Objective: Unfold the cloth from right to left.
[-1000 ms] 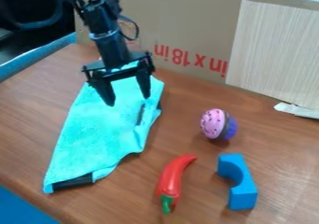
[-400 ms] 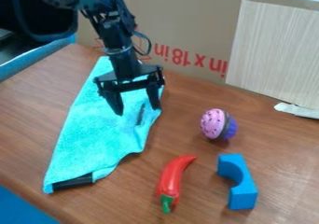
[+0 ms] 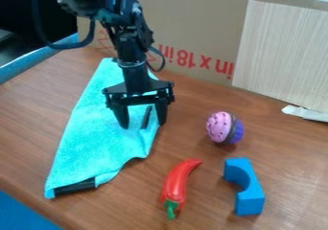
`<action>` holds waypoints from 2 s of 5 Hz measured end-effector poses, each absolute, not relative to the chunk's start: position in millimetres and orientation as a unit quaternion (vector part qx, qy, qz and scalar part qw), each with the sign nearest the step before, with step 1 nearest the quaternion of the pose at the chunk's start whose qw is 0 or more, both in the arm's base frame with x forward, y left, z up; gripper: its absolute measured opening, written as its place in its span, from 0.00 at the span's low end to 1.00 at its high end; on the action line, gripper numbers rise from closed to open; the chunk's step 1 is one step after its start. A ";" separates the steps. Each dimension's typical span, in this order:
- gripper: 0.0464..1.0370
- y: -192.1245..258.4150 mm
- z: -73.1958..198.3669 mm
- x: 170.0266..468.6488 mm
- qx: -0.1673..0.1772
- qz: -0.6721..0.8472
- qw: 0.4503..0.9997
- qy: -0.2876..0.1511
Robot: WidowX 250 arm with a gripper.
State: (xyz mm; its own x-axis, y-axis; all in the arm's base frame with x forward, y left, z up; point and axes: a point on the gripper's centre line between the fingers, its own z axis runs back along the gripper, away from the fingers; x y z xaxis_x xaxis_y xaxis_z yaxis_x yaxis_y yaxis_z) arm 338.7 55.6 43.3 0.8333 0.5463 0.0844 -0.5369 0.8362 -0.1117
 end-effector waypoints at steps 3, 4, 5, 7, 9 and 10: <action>0.13 57.0 46.1 339.9 -0.061 0.287 0.955 -0.041; 0.03 66.5 60.8 343.1 -0.101 0.303 0.947 -0.031; 0.01 75.3 80.8 344.1 -0.133 0.314 0.939 -0.044; 0.01 119.8 104.7 347.6 -0.108 0.358 0.924 -0.082; 0.01 172.8 130.2 332.0 -0.065 0.381 0.919 -0.083; 0.01 197.7 134.6 321.2 -0.056 0.388 0.918 -0.064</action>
